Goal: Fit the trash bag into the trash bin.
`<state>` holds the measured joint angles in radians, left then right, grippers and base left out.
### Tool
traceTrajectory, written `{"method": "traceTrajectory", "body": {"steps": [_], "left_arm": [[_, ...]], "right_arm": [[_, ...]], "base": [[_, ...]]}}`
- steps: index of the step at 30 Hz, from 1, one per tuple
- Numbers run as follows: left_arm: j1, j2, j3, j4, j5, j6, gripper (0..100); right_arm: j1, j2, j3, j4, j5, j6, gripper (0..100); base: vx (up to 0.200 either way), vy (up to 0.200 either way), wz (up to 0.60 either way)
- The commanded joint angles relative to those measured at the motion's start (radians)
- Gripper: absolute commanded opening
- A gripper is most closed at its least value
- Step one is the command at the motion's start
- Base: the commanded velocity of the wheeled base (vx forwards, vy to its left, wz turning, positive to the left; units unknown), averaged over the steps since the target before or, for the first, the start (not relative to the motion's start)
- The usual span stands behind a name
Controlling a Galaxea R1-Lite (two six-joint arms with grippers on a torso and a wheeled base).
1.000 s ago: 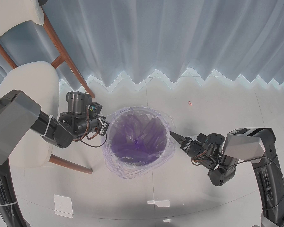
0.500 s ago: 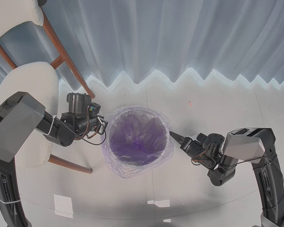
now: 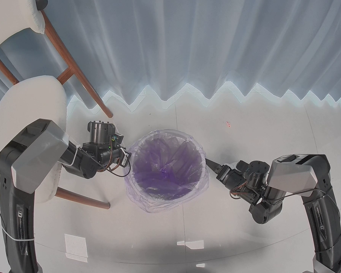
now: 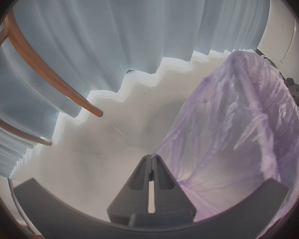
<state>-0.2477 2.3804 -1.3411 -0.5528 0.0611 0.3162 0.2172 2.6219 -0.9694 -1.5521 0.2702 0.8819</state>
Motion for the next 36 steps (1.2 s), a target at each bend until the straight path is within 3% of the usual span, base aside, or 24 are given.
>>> {"method": "traceTrajectory", "body": {"steps": [1, 22, 23, 36], "left_arm": [[-0.001, 0.039, -0.007, 0.001, 0.0, 0.0, 0], [-0.009, 0.054, 0.007, -0.038, 0.033, 0.0, 0], [-0.01, 0.052, 0.011, -0.041, 0.046, 0.001, 100], [-0.009, -0.092, 0.111, -0.042, 0.057, -0.002, 100]], "right_arm": [[0.001, 0.001, -0.002, -0.019, 0.001, 0.0, 100], [0.001, 0.006, -0.008, -0.019, 0.001, -0.001, 100], [0.001, 0.006, -0.008, -0.019, 0.001, -0.001, 100], [0.001, 0.006, -0.008, -0.019, 0.001, 0.0, 100]], "base": [[0.0, 0.0, 0.0], [0.0, 0.0, 0.0], [0.0, 0.0, 0.0], [0.0, 0.0, 0.0]]}}
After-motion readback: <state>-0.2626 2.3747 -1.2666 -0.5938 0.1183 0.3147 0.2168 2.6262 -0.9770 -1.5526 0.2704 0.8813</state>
